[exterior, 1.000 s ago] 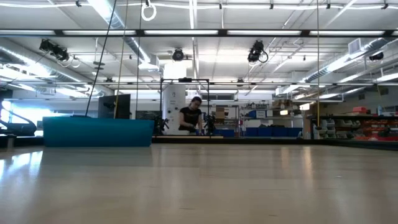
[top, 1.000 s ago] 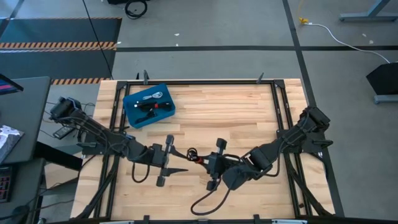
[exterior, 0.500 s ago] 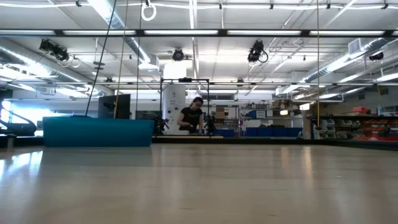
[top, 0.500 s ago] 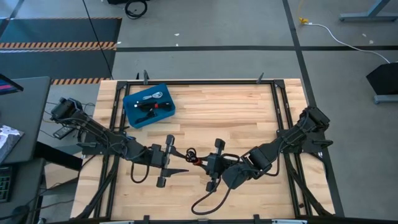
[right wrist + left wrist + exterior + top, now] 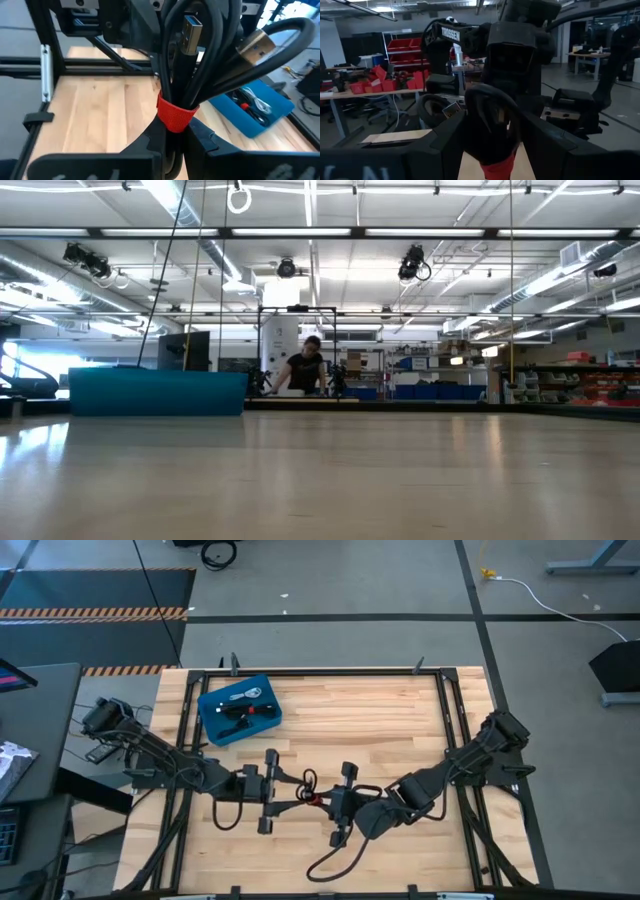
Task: Pick and place USB-C Cables
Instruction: Put the black charger cable into the blue bin
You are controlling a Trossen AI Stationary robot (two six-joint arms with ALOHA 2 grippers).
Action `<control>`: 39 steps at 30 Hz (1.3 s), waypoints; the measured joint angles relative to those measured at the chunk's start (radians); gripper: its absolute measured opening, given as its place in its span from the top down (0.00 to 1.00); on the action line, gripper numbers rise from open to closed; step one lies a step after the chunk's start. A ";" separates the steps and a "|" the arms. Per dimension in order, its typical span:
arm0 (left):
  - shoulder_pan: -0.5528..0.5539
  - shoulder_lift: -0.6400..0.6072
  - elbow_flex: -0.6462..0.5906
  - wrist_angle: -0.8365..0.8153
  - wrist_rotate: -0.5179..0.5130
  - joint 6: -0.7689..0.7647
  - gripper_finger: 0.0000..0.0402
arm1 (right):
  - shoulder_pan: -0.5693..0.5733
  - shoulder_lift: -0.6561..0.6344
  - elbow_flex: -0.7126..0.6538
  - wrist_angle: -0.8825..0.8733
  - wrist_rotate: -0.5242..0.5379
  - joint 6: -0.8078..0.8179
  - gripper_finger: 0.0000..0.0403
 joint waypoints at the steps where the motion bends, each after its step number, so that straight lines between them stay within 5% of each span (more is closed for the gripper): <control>1: 0.000 0.000 0.000 -0.001 0.000 -0.002 0.52 | -0.004 0.000 -0.007 0.022 -0.013 -0.005 0.89; 16: 0.019 0.026 0.000 -0.005 0.003 -0.025 0.54 | -0.021 0.000 -0.042 0.077 -0.046 -0.019 0.89; 26: 0.008 0.026 0.001 -0.043 -0.028 -0.028 0.87 | -0.021 0.000 -0.042 0.067 -0.037 -0.020 0.85; 31: 0.008 0.027 0.001 -0.079 -0.033 -0.020 0.87 | -0.022 0.000 -0.042 0.006 -0.039 0.007 0.81; 39: 0.010 0.029 -0.001 -0.202 -0.219 -0.014 0.87 | -0.021 0.000 -0.038 -0.210 -0.043 0.141 0.69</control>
